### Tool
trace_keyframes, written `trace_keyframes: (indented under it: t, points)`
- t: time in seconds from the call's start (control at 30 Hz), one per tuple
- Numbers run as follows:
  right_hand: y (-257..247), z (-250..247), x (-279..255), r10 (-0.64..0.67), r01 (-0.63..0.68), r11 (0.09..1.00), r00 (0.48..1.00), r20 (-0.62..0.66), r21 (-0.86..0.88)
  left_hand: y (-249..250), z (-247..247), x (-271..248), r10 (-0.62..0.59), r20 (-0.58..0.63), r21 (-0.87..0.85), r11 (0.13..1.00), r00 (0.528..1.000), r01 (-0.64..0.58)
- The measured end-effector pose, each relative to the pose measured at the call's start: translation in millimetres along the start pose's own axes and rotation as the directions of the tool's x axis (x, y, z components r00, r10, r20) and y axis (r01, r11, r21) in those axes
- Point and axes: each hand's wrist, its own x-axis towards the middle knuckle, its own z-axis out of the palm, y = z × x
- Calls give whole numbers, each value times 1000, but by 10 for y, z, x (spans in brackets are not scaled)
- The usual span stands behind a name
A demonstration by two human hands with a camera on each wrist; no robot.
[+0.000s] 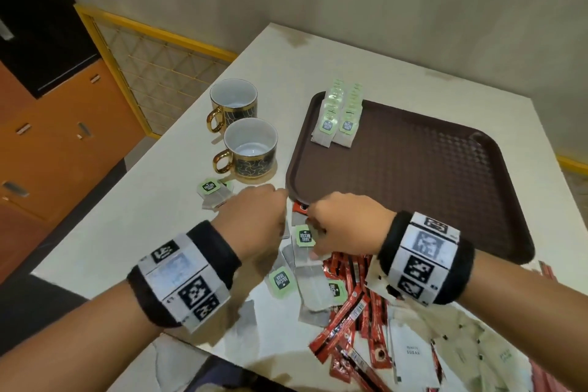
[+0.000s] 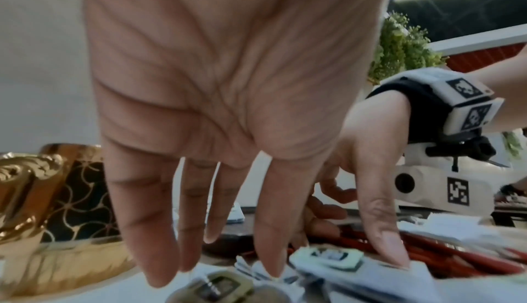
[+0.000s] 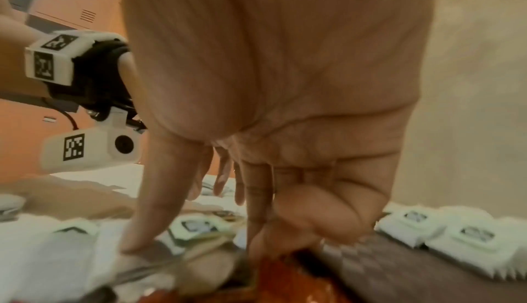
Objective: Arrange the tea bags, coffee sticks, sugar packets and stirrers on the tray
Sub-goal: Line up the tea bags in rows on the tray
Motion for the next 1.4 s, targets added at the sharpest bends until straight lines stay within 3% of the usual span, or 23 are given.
trace_keyframes:
  t: [0.13, 0.23, 0.33, 0.43, 0.5, 0.6, 0.73, 0.83, 0.93, 1.0, 1.13, 1.2, 1.3, 1.4]
  points:
    - [-53, 73, 34, -20, 22, 997, 999, -30, 80, 2, 57, 24, -21, 59, 34, 999, 998, 19]
    - [-82, 132, 46, -80, 89, 986, 995, -62, 144, -5, 74, 11, -48, -17, -20, 999, 999, 48]
    - [-85, 152, 60, -57, 66, 983, 997, -55, 172, -12, 66, -18, -48, -59, -67, 997, 997, 44]
    - [-63, 121, 43, -32, 52, 975, 995, -96, 215, -48, 53, -47, -68, -38, -224, 973, 997, 58]
    - [-6, 79, 7, -7, 52, 951, 989, -146, 306, -83, -3, -70, -88, -52, -413, 909, 995, 59]
    - [116, -38, -93, 78, 69, 816, 970, -228, 573, -119, -130, -119, -143, -161, -674, 739, 977, -3]
    - [192, -145, -255, 205, 159, 358, 948, -243, 920, -137, -225, -132, -260, -197, -897, 437, 945, -67]
    - [182, -156, -323, 207, 220, 45, 952, -224, 974, -87, -258, -123, -289, -83, -987, 159, 954, -37]
    - [141, -138, -375, 193, 247, -121, 956, -221, 962, 25, -247, -120, -171, 35, -972, -236, 985, -6]
    - [100, -131, -407, 181, 251, -188, 959, -217, 950, 105, -253, -121, -140, 81, -935, -352, 987, 27]
    - [46, -125, -447, 263, 269, -230, 942, -206, 935, 274, -256, -156, -72, 103, -923, -380, 992, 68]
    - [21, -120, -462, 289, 292, -226, 931, -222, 930, 324, -209, -141, -49, 32, -962, -272, 998, 18]
    - [-6, -115, -466, 315, 298, -281, 927, -205, 913, 401, -152, -143, -25, -89, -996, -11, 996, -89]
    - [-13, -104, -463, 325, 299, -280, 924, -203, 912, 432, -156, -147, -114, -139, -990, 54, 984, -134]
